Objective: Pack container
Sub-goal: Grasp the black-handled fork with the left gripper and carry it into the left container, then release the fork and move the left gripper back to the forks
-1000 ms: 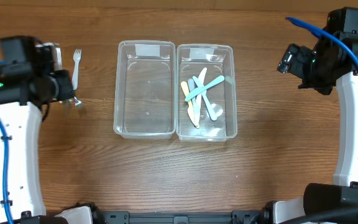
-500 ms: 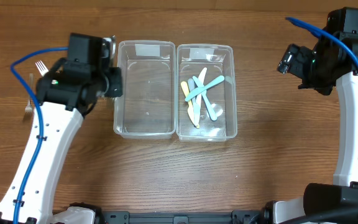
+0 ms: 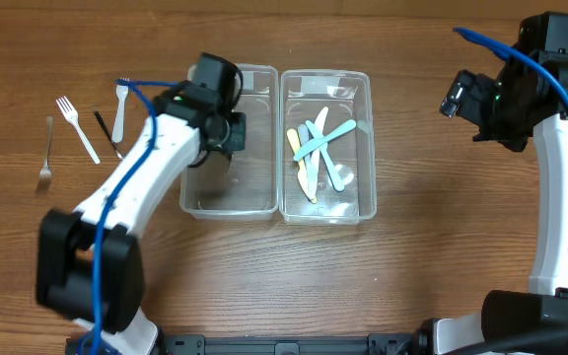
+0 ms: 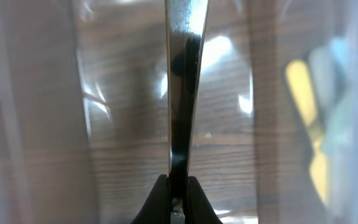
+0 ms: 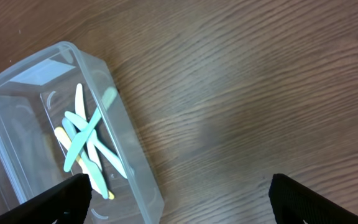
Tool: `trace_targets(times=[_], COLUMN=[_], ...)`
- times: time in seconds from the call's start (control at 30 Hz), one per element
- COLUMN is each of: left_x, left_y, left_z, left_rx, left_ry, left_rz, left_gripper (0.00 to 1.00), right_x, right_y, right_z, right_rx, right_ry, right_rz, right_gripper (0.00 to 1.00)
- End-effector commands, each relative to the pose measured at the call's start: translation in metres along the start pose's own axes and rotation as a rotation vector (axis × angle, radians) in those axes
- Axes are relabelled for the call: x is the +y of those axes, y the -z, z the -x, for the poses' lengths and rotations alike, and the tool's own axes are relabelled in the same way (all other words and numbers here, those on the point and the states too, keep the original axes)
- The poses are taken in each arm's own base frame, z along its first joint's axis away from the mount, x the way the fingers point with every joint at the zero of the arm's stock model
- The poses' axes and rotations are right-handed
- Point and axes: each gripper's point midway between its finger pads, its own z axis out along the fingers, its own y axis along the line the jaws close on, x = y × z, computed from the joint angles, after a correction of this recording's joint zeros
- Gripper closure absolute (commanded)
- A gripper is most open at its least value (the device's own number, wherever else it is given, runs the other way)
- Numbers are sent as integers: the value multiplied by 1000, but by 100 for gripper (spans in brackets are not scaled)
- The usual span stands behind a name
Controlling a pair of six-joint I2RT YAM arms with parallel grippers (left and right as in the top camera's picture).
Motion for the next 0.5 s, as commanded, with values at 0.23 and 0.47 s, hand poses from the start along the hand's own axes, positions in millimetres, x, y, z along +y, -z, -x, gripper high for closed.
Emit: trace_targets(times=[0.23, 0.47], left_x=[0, -2], left_y=[-21, 38], left_z=[1, 44], left_rx=[31, -77], left_ry=[17, -31], left_rz=[14, 40], left_gripper=[48, 9], right_x=[0, 0], right_y=[0, 0], right_z=[0, 0], right_rx=[-3, -3], right_ry=[3, 3], right_rz=[-1, -1], right_gripper=[7, 7])
